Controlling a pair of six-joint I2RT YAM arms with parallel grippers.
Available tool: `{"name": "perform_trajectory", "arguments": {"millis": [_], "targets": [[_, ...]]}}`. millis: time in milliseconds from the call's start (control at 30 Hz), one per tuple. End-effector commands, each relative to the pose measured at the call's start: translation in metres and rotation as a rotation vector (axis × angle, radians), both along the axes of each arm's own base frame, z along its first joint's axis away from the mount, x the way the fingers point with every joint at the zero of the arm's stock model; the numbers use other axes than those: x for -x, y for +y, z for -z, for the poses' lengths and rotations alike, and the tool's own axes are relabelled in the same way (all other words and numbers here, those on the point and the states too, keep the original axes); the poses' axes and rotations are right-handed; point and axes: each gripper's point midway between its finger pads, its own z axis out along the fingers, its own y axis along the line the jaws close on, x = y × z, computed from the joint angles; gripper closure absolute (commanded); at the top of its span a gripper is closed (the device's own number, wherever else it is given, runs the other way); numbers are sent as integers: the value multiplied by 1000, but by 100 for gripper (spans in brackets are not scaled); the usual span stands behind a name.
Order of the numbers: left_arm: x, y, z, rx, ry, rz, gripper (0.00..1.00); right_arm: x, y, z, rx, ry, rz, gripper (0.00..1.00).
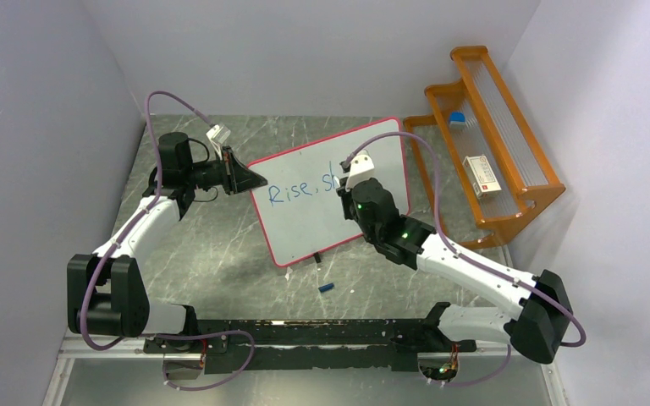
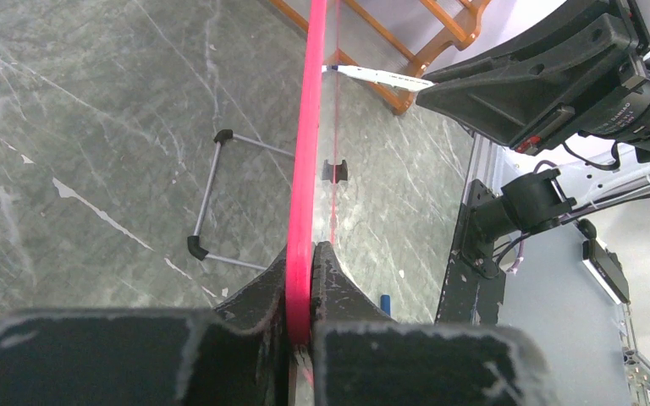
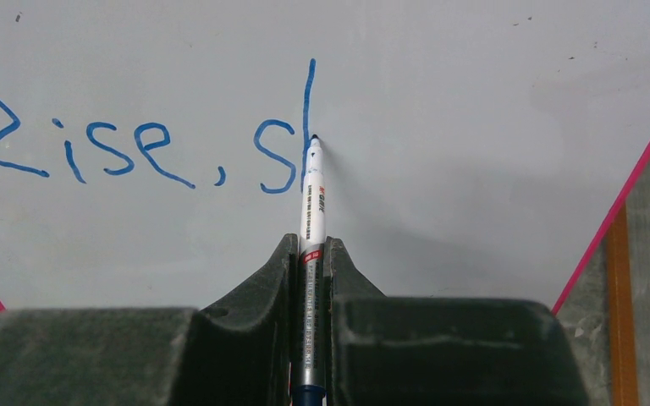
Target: Write a sentence on the whiteboard
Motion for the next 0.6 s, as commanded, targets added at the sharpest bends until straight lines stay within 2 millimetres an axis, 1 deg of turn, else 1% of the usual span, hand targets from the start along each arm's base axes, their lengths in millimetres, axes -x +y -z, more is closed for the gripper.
{"name": "perform_trajectory", "arguments": {"millis": [0,367,567], "targets": [[0,-2,34,-83,38,-11,95,-10,1,-20,-31,-53,32,100],[0,-2,35,-83,39,-12,95,-13,-4,-18,-15,-51,65,100],[0,-1,35,-84,38,-14,95,-11,-14,-13,1,-36,93,100]]}}
